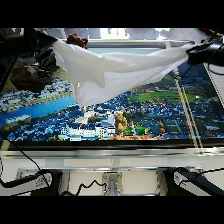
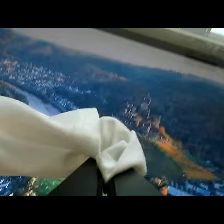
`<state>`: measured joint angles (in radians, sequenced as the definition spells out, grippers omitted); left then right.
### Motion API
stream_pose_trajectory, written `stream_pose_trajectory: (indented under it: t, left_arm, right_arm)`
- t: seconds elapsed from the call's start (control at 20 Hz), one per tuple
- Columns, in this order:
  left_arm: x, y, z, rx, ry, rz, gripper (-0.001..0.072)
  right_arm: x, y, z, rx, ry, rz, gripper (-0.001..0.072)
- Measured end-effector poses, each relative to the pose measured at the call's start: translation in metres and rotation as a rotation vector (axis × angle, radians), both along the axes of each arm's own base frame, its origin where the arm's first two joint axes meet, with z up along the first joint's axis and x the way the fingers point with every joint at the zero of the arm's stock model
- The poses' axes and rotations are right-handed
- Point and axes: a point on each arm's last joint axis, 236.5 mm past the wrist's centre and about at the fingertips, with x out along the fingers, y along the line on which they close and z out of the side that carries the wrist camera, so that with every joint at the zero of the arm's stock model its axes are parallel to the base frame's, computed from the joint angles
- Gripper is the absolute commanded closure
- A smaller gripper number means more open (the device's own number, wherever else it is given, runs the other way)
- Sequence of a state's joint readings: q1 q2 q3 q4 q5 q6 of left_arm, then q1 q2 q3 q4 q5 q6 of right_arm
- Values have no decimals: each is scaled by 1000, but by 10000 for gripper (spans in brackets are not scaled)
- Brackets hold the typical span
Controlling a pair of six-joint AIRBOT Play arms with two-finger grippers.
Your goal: Fold the shirts.
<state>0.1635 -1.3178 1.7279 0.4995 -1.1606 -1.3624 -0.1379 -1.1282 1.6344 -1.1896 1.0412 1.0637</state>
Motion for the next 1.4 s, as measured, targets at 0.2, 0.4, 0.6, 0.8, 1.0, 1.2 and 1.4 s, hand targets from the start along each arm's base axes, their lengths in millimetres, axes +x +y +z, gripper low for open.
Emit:
stream_pose_trajectory:
  t: [0.2,0.4,0.6,0.8,1.0,1.2,1.4]
  left_arm:
    - [-19,-9,31,34,-39,-54,692]
    - [-47,-20,22,109,11,-159,692]
    - [-49,-17,16,154,26,-156,693]
    - [-20,1,18,158,-9,-34,693]
    - [18,13,-21,146,83,8,693]
    - [60,18,-63,70,176,30,694]
    - [96,17,-41,-64,116,58,695]
  right_arm:
    - [-19,1,64,-54,-115,9,690]
    - [-39,5,73,-69,-87,25,689]
    - [-46,7,71,-54,-60,26,690]
    - [-32,4,67,-13,-54,1,690]
    - [11,3,18,55,64,-4,690]
    - [58,6,-49,131,206,10,690]
    - [89,3,-57,141,194,6,690]
